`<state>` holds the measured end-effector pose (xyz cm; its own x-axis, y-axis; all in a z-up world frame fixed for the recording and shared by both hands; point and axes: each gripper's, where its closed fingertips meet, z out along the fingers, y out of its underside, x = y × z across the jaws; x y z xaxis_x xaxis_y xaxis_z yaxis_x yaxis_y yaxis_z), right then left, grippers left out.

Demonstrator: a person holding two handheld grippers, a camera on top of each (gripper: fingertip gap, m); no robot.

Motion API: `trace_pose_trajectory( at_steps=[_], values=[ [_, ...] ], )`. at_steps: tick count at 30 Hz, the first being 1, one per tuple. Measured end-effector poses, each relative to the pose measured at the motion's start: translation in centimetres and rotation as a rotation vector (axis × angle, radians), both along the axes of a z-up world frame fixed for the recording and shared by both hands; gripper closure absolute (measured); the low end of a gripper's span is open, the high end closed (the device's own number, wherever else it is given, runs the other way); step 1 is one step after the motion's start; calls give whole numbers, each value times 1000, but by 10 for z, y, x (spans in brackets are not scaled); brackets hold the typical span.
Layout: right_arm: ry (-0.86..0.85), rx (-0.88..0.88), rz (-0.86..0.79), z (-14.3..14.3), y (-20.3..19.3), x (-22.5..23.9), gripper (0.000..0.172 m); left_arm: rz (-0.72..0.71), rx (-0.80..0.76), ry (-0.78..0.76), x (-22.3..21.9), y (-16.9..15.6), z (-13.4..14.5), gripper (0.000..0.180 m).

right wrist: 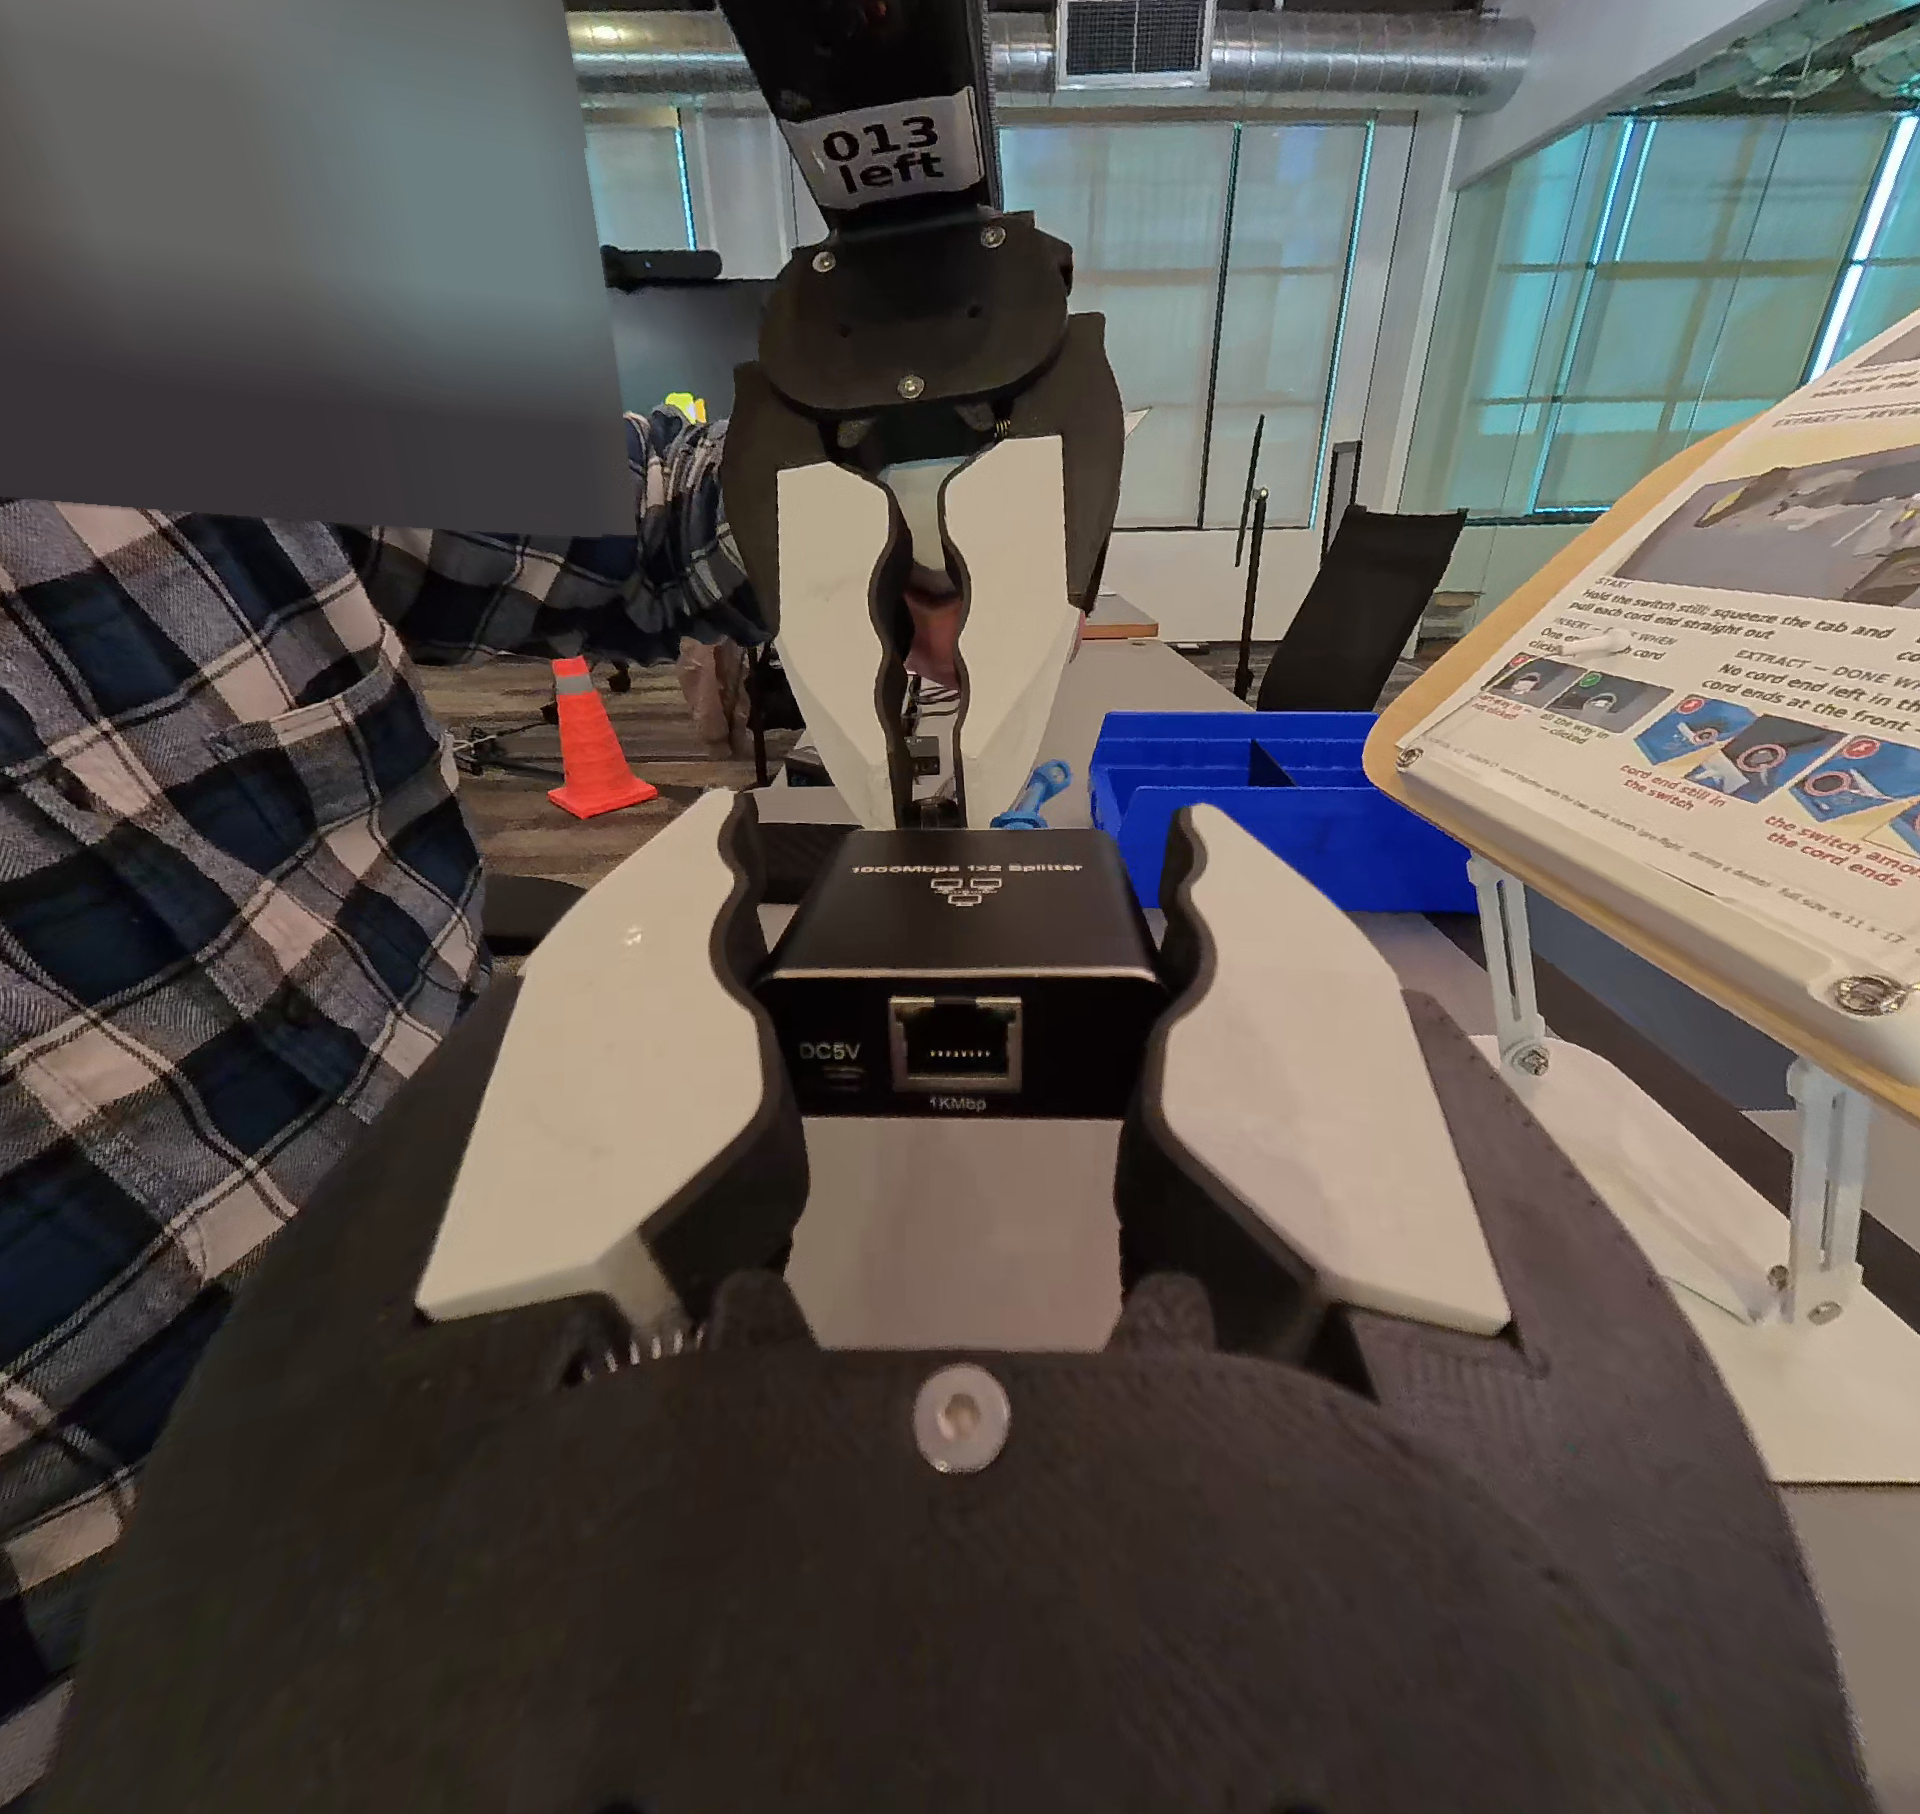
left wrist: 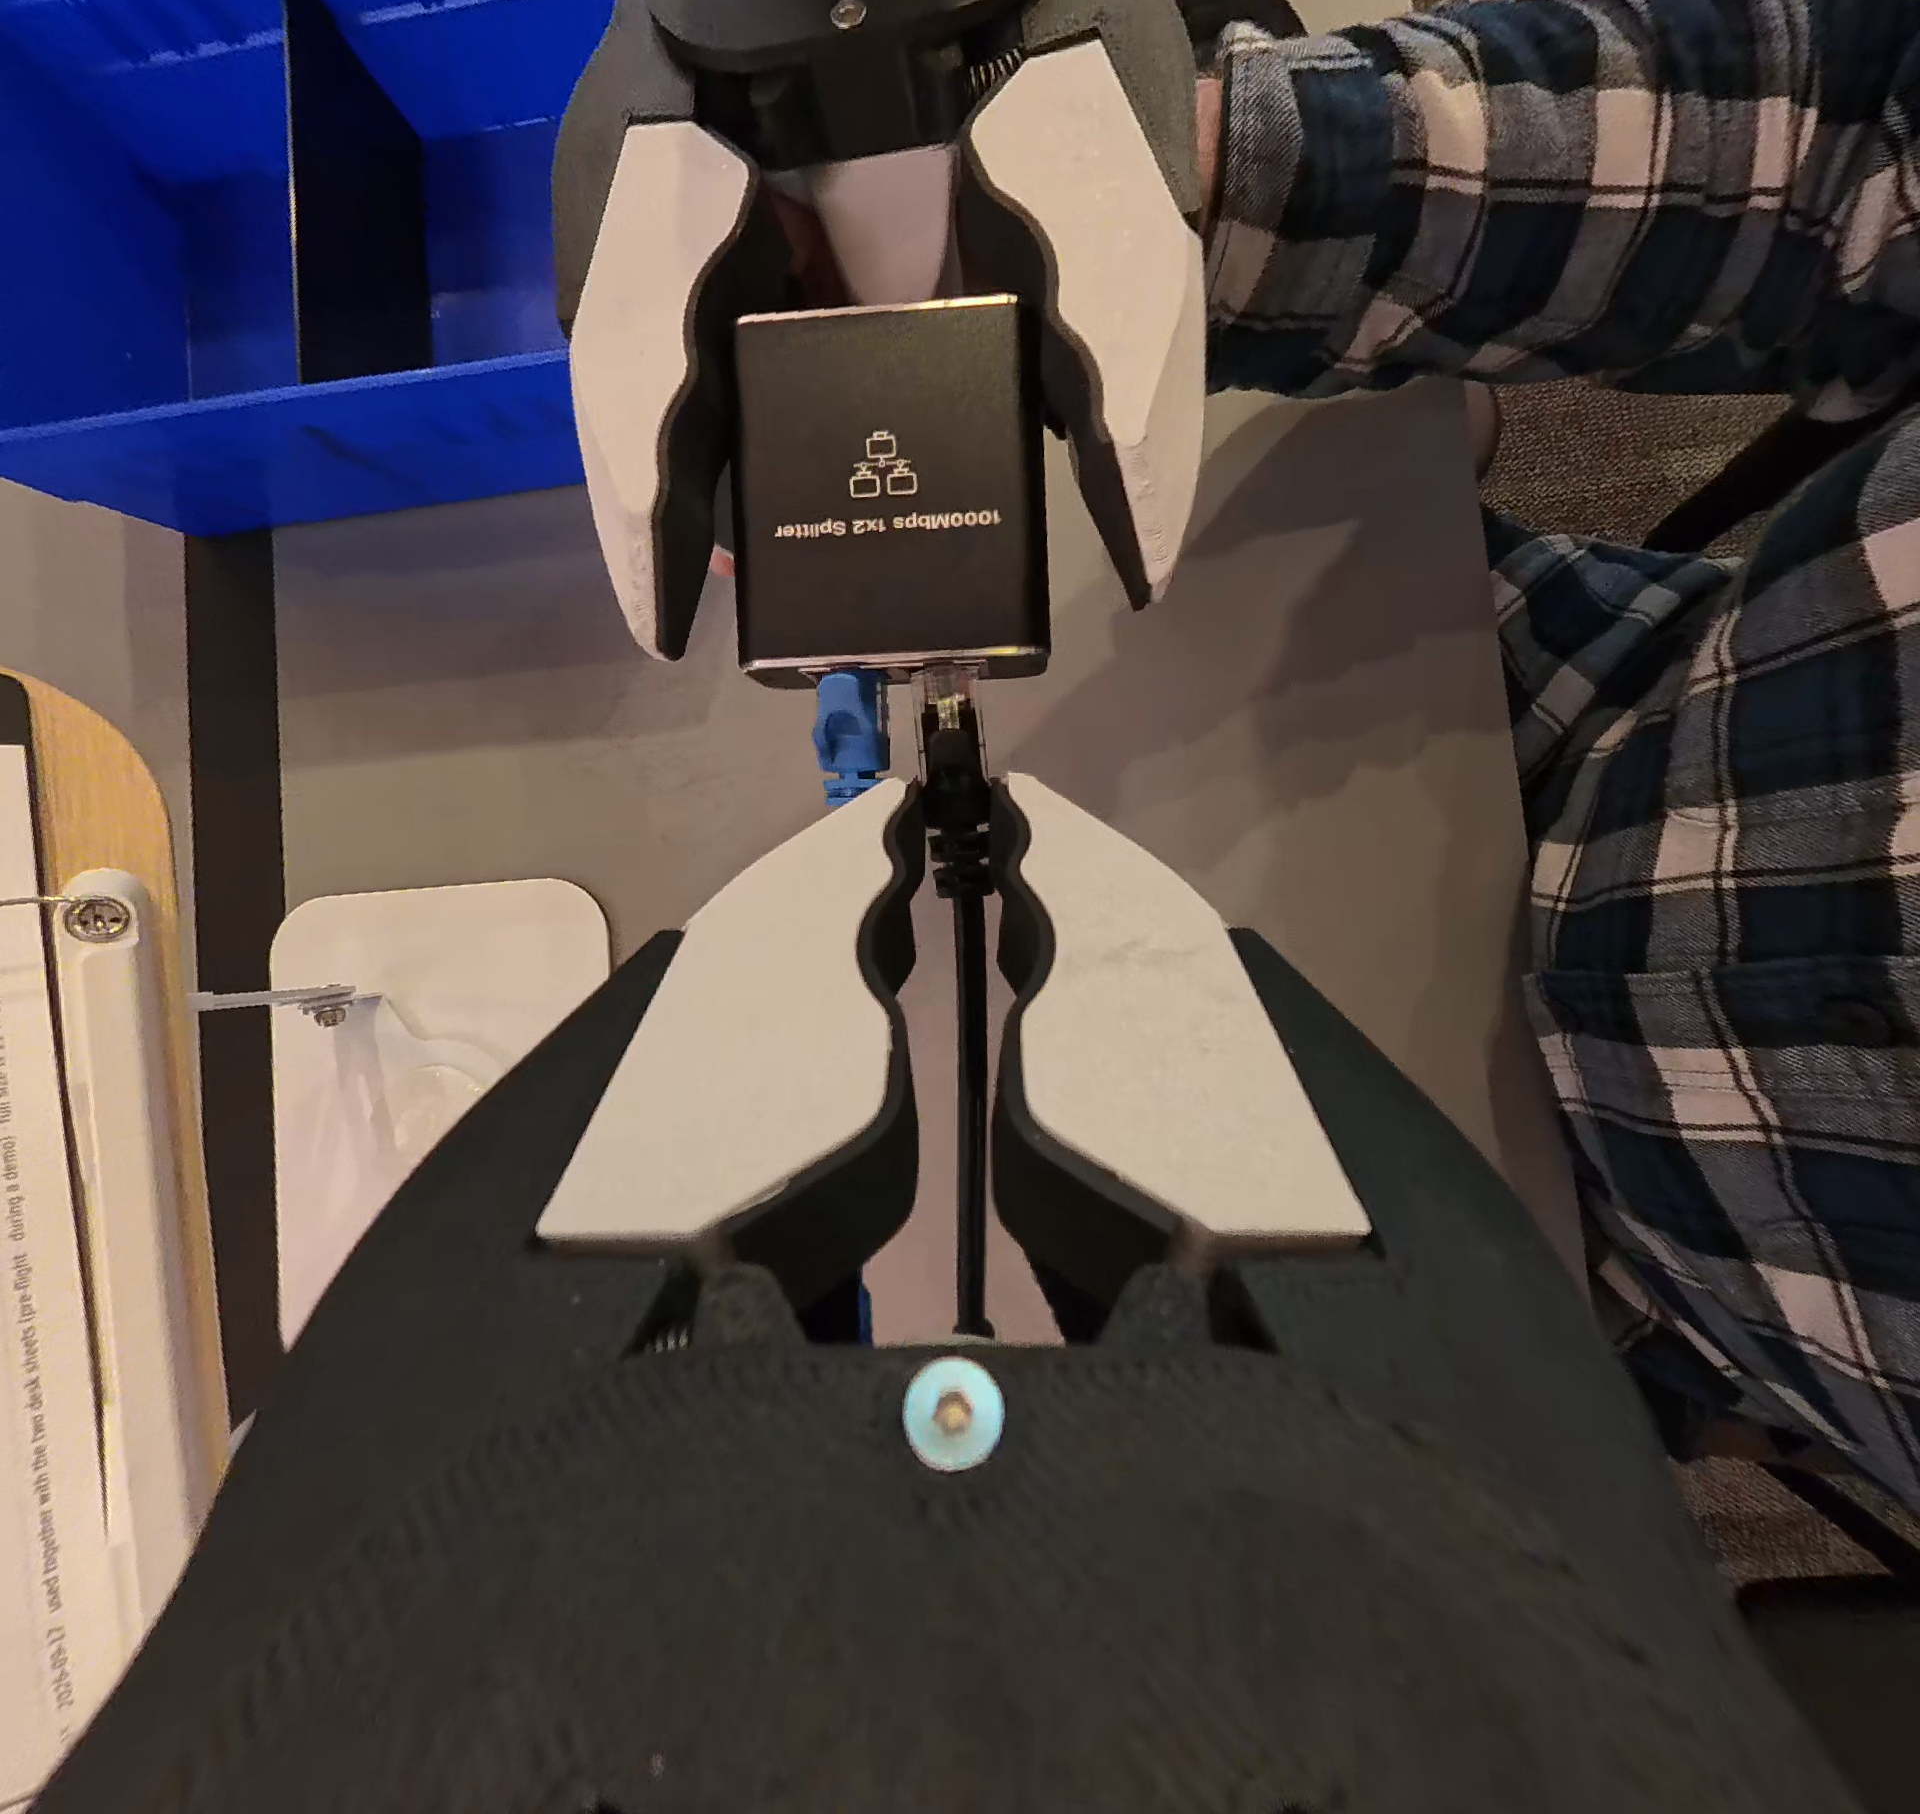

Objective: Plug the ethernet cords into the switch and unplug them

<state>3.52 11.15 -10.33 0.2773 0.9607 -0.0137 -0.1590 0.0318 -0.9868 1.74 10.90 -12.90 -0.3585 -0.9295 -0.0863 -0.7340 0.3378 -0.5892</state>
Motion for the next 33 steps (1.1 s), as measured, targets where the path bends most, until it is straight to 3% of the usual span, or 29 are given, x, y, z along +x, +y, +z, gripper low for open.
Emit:
trace_pose_trajectory(
  at_steps=[20,33],
  values=[
    [38,32,7,11,-5,2,96,-24,68,-113,6,-6,13,170],
    [-81,62,-29,7,-7,-2,96,-48,135,-96,5,-6,8,170]
  ],
)
